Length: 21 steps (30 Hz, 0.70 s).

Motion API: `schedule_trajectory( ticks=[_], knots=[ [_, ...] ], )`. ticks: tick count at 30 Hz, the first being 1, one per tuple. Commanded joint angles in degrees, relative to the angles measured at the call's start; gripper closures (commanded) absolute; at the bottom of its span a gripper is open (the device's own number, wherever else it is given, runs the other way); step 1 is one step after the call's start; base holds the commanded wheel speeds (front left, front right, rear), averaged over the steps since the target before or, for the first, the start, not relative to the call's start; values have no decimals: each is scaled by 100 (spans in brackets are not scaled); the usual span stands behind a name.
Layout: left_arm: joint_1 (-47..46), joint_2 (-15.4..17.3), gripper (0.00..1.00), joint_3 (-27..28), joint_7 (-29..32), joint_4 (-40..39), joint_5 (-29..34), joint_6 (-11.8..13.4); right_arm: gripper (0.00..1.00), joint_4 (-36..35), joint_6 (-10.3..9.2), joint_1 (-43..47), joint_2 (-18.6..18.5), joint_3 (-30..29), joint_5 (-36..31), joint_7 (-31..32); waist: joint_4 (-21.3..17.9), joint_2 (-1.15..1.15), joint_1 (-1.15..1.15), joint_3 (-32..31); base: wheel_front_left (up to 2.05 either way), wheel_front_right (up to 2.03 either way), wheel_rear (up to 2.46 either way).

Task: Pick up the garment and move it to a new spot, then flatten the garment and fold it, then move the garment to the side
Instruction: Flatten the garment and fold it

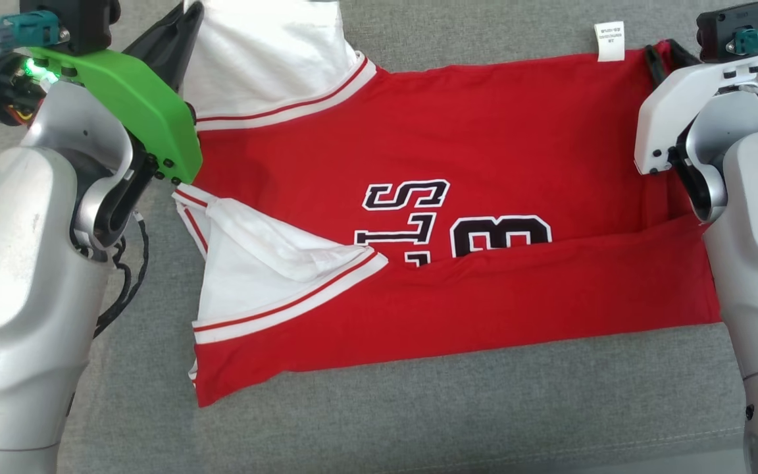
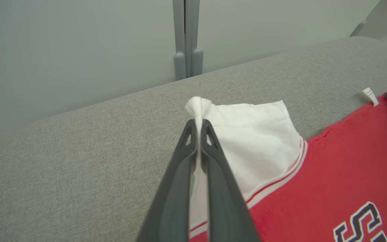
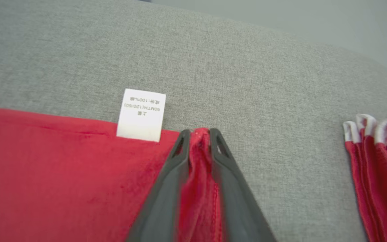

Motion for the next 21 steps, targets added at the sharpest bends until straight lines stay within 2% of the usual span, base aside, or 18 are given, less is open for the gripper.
schedule_trajectory(
  ticks=[1,4,13,21],
  knots=[
    [83,6,100,-6,-62,47,-24,-13,100,35,-7,61,1,-31,-38,56,41,0,0,-136,0,0,0],
    [95,16,100,-5,-128,122,-56,-16,100,73,-7,115,28,-143,-79,112,15,0,0,-227,0,0,0],
    [-72,-69,100,92,-488,469,-126,43,100,128,-7,-4,167,-248,92,-454,-64,0,0,-517,0,0,0],
    [754,131,100,78,-888,138,-287,-7,100,-132,-7,684,114,11,534,-1055,-116,0,0,-878,0,0,0]
  ],
)
